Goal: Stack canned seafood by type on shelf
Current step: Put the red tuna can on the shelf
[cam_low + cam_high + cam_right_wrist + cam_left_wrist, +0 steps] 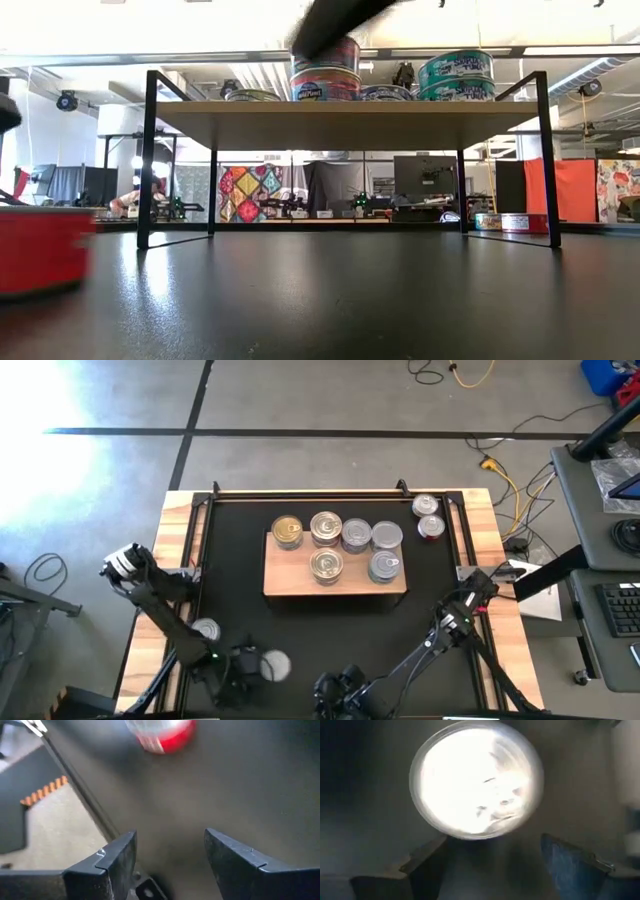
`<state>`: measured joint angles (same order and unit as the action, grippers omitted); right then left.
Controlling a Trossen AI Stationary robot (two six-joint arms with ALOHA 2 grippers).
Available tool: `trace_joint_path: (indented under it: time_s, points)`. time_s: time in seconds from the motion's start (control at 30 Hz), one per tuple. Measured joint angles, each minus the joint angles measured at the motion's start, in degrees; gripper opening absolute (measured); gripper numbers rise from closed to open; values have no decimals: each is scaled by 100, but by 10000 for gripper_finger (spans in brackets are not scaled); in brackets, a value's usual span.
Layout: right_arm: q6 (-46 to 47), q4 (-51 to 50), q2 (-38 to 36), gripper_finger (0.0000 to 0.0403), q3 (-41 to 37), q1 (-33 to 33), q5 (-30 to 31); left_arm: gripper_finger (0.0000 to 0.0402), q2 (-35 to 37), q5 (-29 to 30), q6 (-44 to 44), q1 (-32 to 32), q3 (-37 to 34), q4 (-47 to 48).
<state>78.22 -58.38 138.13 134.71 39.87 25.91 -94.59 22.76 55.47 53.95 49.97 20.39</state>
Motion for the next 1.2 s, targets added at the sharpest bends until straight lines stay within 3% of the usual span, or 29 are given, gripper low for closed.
trace_joint_path:
  time_s: [0.1, 0.17, 0.3, 0.47, 0.7, 0.9, 1.03, 1.2]
  points:
    - [111, 60, -18, 217, 29, -1, -2, 290, 33, -66, -128, -177, 3, -1119]
    - [201, 71, -18, 214, 28, 5, 13, 287, 125, -27, -258, -167, 129, -1215]
    - [232, 347, 11, 207, -22, 27, 192, 283, 423, 415, -312, 203, 417, -164]
    - [155, 715, 330, 194, -26, 21, 285, 282, 616, 926, 647, 792, 415, 1153]
    - [215, 672, 530, 171, -36, -63, 521, 282, 365, 949, 1780, 1115, 225, 1198]
    - [837, -1136, 473, 171, -33, -249, 549, 282, 117, 933, 1818, 1113, 396, 1164]
    - [1908, -2708, 433, 178, -36, -343, 246, 282, 110, 932, 1859, 1153, 473, 1180]
    - [1893, -2339, 201, 184, -37, -164, 282, 282, 271, 1084, 2270, 1452, 475, 1485]
